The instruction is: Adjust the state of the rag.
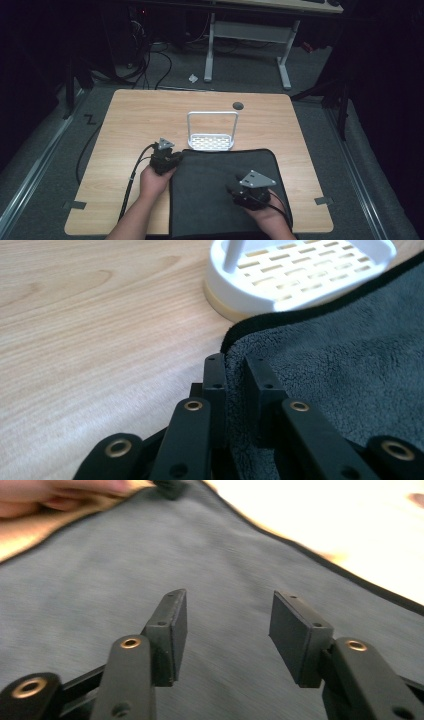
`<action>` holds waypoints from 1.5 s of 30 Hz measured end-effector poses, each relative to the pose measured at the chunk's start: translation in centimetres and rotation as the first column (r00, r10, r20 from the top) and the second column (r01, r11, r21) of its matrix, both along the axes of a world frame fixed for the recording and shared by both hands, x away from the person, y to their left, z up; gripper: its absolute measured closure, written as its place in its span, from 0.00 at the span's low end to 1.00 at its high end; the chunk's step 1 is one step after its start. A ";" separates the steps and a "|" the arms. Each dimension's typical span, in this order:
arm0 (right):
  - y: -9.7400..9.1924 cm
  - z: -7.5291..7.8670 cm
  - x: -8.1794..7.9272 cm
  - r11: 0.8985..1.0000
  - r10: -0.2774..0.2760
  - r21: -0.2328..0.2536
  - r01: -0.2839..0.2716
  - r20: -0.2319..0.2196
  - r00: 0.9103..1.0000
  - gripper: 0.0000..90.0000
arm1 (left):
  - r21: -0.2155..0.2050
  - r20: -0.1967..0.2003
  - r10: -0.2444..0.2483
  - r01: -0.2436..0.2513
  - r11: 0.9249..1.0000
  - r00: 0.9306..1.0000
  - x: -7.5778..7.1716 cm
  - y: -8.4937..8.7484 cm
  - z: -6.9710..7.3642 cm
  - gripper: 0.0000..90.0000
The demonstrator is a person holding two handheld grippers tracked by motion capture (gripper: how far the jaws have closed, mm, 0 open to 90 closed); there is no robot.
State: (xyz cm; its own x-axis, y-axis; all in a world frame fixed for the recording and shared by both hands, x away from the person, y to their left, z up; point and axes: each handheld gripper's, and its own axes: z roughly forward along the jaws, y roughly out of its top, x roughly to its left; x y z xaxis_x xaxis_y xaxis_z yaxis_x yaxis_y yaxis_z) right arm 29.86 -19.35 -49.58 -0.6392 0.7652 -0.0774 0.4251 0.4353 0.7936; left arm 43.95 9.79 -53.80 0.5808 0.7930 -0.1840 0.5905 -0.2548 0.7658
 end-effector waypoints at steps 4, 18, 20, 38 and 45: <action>3.4 -0.5 1.1 0.999 0.043 -0.003 -0.043 -0.022 0.999 0.51 | -0.086 -0.062 0.001 -0.007 0.996 0.998 0.6 0.8 -0.2 0.89; 13.3 -2.2 1.7 0.970 0.241 0.002 -0.242 -0.104 0.965 0.51 | -0.071 -0.053 0.003 -0.007 0.997 0.999 0.4 0.7 -0.2 0.89; 14.2 -2.4 1.2 0.965 0.262 0.006 -0.263 -0.113 0.958 0.51 | -0.071 -0.052 0.003 -0.007 0.997 0.999 0.4 0.7 -0.2 0.89; 15.5 -3.7 -0.2 0.944 0.307 -0.091 -0.316 -0.102 0.946 0.74 | -0.069 -0.049 0.002 -0.005 0.998 0.999 0.3 0.7 -0.2 0.88; 14.7 -3.6 0.1 0.947 0.297 -0.103 -0.305 -0.086 0.951 0.90 | -0.073 -0.052 0.002 -0.006 0.997 0.999 0.3 0.7 -0.2 0.88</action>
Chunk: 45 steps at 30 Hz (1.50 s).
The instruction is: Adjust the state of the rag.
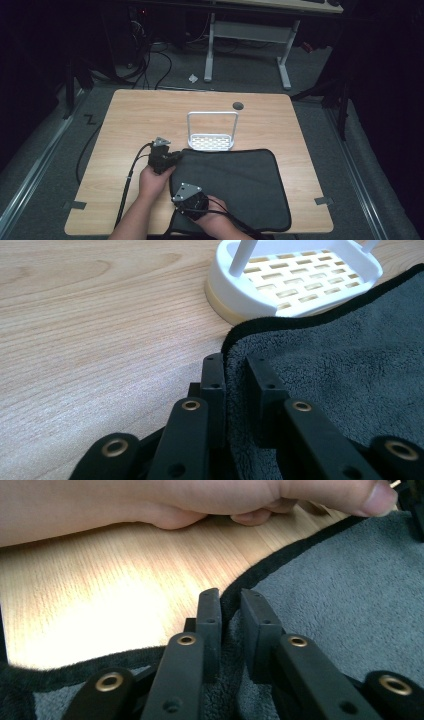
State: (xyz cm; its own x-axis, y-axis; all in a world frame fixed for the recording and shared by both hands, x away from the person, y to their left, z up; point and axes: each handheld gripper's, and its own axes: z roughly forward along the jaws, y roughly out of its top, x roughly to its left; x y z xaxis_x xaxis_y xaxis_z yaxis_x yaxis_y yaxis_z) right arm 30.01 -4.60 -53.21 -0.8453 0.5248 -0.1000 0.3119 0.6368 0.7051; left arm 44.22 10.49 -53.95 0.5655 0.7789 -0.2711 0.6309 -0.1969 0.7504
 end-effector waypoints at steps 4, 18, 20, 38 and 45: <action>-0.4 0.5 0.0 1.000 -0.004 0.021 0.004 0.004 1.000 0.91 | -0.003 -0.001 -0.001 0.001 1.000 1.000 0.0 0.0 0.0 0.88; -1.4 2.6 -0.3 0.993 0.004 0.118 -0.009 0.047 0.999 0.91 | -0.100 -0.028 0.004 -0.007 0.995 1.000 0.1 1.0 0.2 0.90; -1.3 3.0 -0.3 0.990 0.003 0.144 -0.011 0.051 0.999 0.91 | -0.141 -0.038 0.024 -0.029 0.990 0.999 0.0 1.5 0.4 0.90; 4.6 4.8 -0.5 0.984 0.080 0.153 -0.096 0.106 0.991 0.91 | -0.205 -0.047 0.124 -0.131 0.970 0.991 -1.3 7.9 1.9 0.90; 7.1 5.3 -0.9 0.977 0.120 0.162 -0.138 0.115 0.986 0.91 | -0.133 -0.024 0.167 -0.169 0.977 0.986 -2.6 11.3 3.0 0.90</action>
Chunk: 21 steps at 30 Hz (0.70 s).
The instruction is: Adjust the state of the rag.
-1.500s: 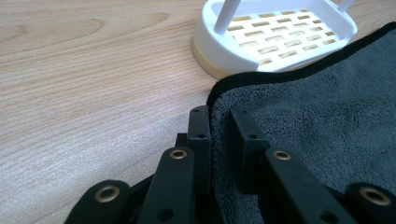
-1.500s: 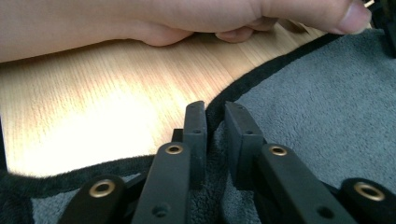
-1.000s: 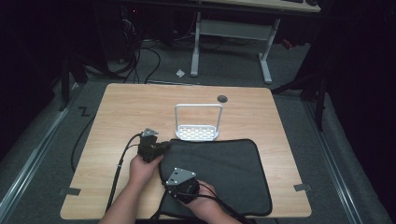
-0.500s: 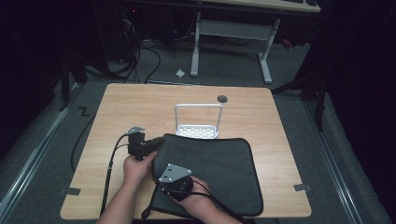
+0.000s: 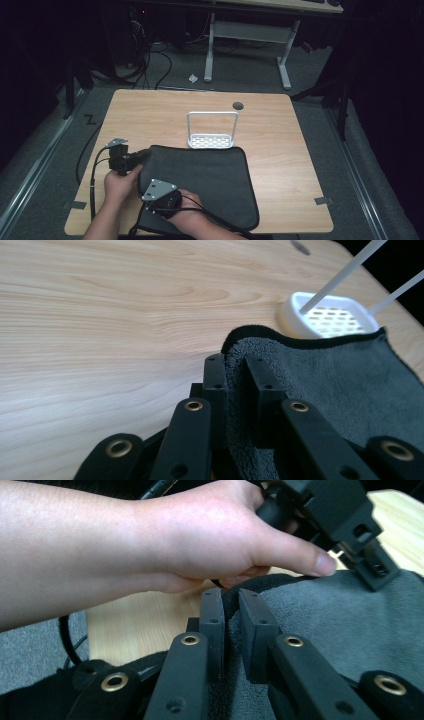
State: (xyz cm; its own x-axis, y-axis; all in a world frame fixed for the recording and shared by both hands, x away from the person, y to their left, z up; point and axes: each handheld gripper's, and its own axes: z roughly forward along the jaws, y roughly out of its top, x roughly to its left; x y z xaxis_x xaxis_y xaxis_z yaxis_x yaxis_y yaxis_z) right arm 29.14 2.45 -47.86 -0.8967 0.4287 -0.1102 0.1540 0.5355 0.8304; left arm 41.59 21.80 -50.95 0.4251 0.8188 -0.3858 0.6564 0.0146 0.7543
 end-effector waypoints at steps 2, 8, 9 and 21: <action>0.3 0.2 0.0 1.000 0.009 0.011 -0.009 0.000 1.000 0.91 | 0.012 0.001 0.007 -0.007 1.000 1.000 -0.2 0.4 0.4 0.90; -0.1 0.6 -0.5 1.000 0.011 0.011 -0.011 0.020 1.000 0.91 | 0.022 0.003 0.005 -0.005 1.000 1.000 -0.3 -1.0 1.5 0.90; -0.6 0.8 -0.6 1.000 0.007 0.016 -0.007 0.020 1.000 0.91 | 0.024 0.009 0.000 -0.001 1.000 1.000 -0.3 -1.6 1.7 0.90; -10.8 1.3 -1.6 0.990 -0.134 0.044 0.133 0.034 0.990 0.91 | 0.090 0.031 -0.022 0.020 0.996 0.999 0.1 -11.4 2.8 0.89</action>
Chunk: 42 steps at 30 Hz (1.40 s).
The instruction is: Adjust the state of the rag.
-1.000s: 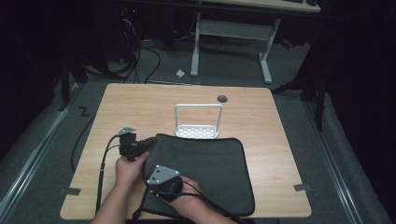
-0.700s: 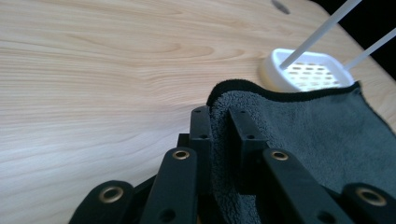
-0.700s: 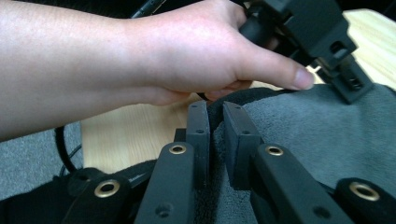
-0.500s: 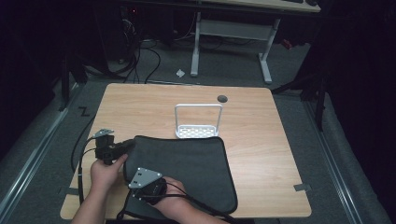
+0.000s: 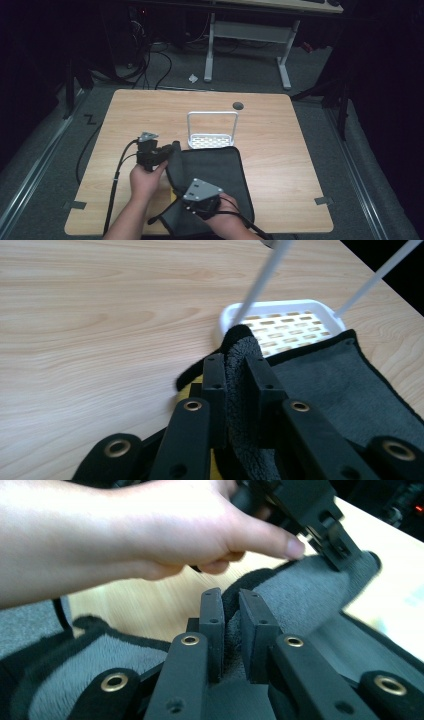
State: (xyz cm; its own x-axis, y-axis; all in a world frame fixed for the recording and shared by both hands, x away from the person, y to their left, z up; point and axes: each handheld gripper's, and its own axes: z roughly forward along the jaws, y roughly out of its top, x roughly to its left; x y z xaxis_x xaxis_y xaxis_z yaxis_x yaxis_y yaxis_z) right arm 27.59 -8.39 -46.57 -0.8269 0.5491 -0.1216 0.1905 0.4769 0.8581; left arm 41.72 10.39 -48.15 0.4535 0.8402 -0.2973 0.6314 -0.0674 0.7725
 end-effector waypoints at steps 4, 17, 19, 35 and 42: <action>-3.9 -0.8 -0.1 0.998 -0.059 -0.001 0.059 -0.012 0.998 0.91 | 0.034 0.000 -0.013 0.013 0.999 1.000 0.3 -3.5 0.0 0.88; -11.9 -2.8 0.1 0.983 -0.181 -0.039 0.179 -0.075 0.981 0.91 | 0.120 -0.047 -0.087 0.092 0.989 0.995 1.5 -10.5 -0.7 0.88; -12.4 -2.9 -0.1 0.981 -0.192 -0.044 0.189 -0.077 0.978 0.91 | 0.125 -0.045 -0.099 0.104 0.987 0.994 1.6 -11.2 -0.6 0.88; -17.6 -3.1 0.2 0.944 -0.327 0.001 0.329 -0.096 0.940 0.81 | 0.012 -0.004 -0.172 0.172 0.985 0.985 1.5 -14.8 -0.3 0.52; -17.8 -3.3 0.4 0.943 -0.333 -0.002 0.334 -0.095 0.938 0.82 | 0.013 0.018 -0.183 0.183 0.983 0.983 0.8 -14.0 0.2 0.50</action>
State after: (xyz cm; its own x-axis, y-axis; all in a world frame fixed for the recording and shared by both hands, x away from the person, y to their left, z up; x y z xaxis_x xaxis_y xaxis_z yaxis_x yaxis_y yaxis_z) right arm 27.96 -26.20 -49.83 -0.6033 0.7964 -0.0431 0.4157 0.3601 0.8352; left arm 42.51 -3.64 -47.91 0.6055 0.7455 -0.2784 0.5926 -0.1890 0.7830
